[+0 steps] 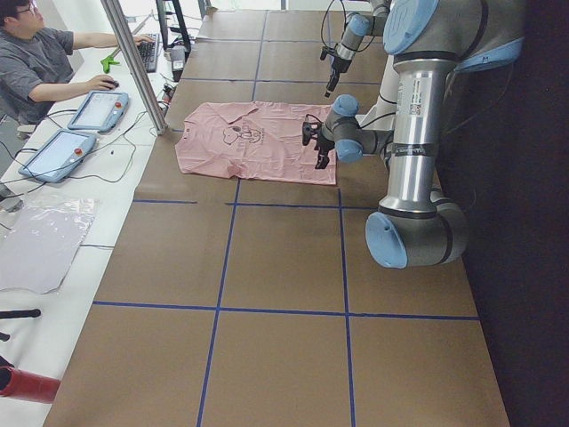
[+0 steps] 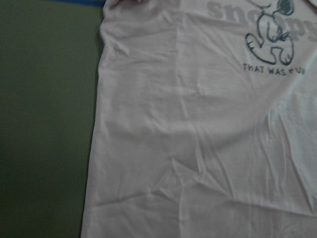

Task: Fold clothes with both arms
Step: 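Move both grippers to the shirt's hem corners nearest the robot, then grasp the hem corners with both grippers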

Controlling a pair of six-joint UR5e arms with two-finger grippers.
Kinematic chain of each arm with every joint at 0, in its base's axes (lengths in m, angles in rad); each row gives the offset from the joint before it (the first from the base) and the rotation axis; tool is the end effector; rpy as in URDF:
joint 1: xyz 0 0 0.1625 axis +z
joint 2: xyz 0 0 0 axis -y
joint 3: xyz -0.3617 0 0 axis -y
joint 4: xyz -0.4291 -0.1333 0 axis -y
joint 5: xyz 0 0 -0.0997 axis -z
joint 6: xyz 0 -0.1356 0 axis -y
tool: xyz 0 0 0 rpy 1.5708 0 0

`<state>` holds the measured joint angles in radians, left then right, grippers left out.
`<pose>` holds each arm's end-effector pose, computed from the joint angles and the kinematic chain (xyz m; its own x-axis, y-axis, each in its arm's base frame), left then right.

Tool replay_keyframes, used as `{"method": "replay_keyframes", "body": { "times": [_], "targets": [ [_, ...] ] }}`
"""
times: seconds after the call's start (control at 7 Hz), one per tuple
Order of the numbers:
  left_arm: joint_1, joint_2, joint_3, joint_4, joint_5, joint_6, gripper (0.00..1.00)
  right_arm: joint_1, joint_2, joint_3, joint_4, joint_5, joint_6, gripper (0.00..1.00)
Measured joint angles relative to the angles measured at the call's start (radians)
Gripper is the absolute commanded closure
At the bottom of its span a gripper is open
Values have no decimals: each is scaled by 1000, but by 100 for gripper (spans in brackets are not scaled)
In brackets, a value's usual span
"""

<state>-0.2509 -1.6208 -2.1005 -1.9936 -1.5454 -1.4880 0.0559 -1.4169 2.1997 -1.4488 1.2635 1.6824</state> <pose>0.4940 -0.2678 0.2776 0.5418 -0.0535 -0.8388 0.2249 0.9708 0.0833 -0.5123 -0.2033 0.2188 0.5807 0.1388 0.8022 -0.3576 0.9287 0.0982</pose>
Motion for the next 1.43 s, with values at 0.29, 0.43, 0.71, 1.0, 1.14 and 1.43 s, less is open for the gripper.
{"method": "replay_keyframes", "body": {
  "times": [0.29, 0.43, 0.71, 1.0, 1.14, 1.43],
  "targets": [
    [77, 30, 24, -2, 31, -67, 36, -7, 1, 0, -3, -14, 5, 12],
    [102, 34, 37, -3, 46, -89, 40, -7, 1, 0, -3, -16, 5, 12],
    [116, 36, 45, -5, 58, -103, 41, -8, 1, 1, -2, -20, 6, 11],
    [117, 38, 46, -5, 58, -103, 41, -9, 1, 0, -2, -21, 6, 11],
    [117, 39, 46, -4, 58, -103, 41, -10, 1, 0, -2, -21, 5, 11],
    [117, 40, 47, -2, 57, -103, 41, -12, 1, 0, -2, -21, 6, 11]
  ]
}}
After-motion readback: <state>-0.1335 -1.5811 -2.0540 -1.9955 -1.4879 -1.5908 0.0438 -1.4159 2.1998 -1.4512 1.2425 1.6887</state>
